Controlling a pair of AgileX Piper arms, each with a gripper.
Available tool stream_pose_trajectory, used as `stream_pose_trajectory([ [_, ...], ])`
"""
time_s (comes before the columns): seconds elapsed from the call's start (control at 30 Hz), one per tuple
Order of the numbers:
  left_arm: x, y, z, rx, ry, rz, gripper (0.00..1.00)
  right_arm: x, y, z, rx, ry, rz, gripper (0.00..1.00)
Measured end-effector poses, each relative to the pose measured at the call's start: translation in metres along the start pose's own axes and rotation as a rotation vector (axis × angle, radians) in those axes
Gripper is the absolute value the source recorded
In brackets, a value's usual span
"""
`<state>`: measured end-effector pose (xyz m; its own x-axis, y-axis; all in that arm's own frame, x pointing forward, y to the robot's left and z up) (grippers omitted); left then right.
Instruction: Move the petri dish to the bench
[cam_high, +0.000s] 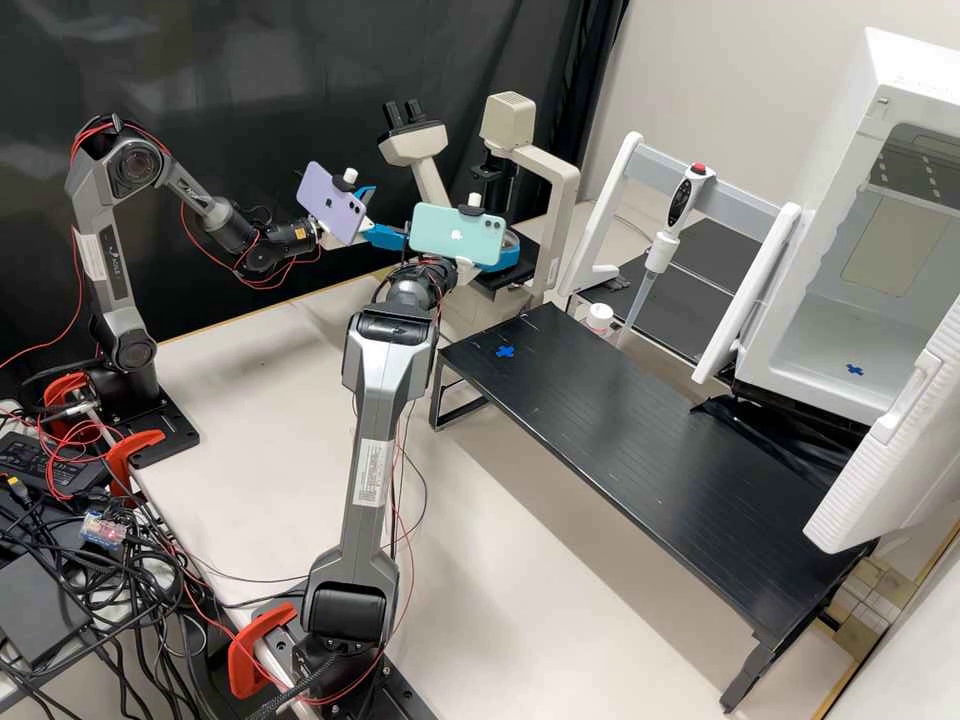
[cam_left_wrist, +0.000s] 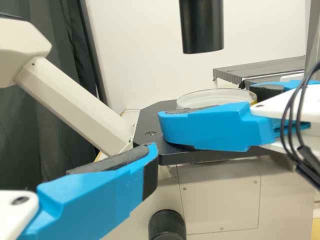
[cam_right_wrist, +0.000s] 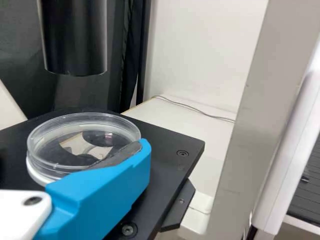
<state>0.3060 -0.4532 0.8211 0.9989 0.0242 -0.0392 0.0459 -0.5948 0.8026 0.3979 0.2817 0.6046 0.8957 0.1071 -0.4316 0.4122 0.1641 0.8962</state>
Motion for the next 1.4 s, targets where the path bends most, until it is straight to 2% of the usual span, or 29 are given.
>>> stream_pose_trajectory([
  [0.13, 0.0, 0.0, 0.0, 0.0, 0.0, 0.0, 1.0, 0.001, 0.0, 0.006, 0.019, -0.012, -0.001, 0.0],
  [0.2, 0.0, 0.0, 0.0, 0.0, 0.0, 0.0, 1.0, 0.001, 0.0, 0.007, 0.01, -0.01, -0.001, 0.0],
  [0.27, 0.0, 0.0, 0.0, 0.0, 0.0, 0.0, 1.0, 0.001, 0.0, 0.009, 0.017, -0.012, -0.003, 0.0],
  [0.47, 0.0, 0.0, 0.0, 0.0, 0.0, 0.0, 1.0, 0.001, -0.001, 0.011, 0.008, -0.01, 0.001, 0.0],
  [0.53, 0.0, 0.0, 0.0, 0.0, 0.0, 0.0, 1.0, 0.001, -0.002, 0.012, 0.017, -0.012, 0.0, 0.0],
  [0.77, 0.0, 0.0, 0.0, 0.0, 0.0, 0.0, 1.0, 0.001, -0.002, 0.013, 0.01, -0.007, 0.009, 0.0],
  [0.93, 0.0, 0.0, 0.0, 0.0, 0.0, 0.0, 1.0, -0.003, -0.003, 0.016, 0.02, -0.008, 0.015, 0.0],
  [1.13, 0.0, 0.0, 0.0, 0.0, 0.0, 0.0, 1.0, -0.017, -0.002, 0.02, 0.024, 0.01, 0.013, 0.0],
  [1.3, 0.0, 0.0, 0.0, 0.0, 0.0, 0.0, 1.0, -0.047, 0.001, 0.02, 0.016, 0.053, 0.023, 0.0],
  [1.4, 0.0, 0.0, 0.0, 0.0, 0.0, 0.0, 1.0, -0.067, 0.003, 0.018, -0.008, 0.077, 0.044, 0.0],
])
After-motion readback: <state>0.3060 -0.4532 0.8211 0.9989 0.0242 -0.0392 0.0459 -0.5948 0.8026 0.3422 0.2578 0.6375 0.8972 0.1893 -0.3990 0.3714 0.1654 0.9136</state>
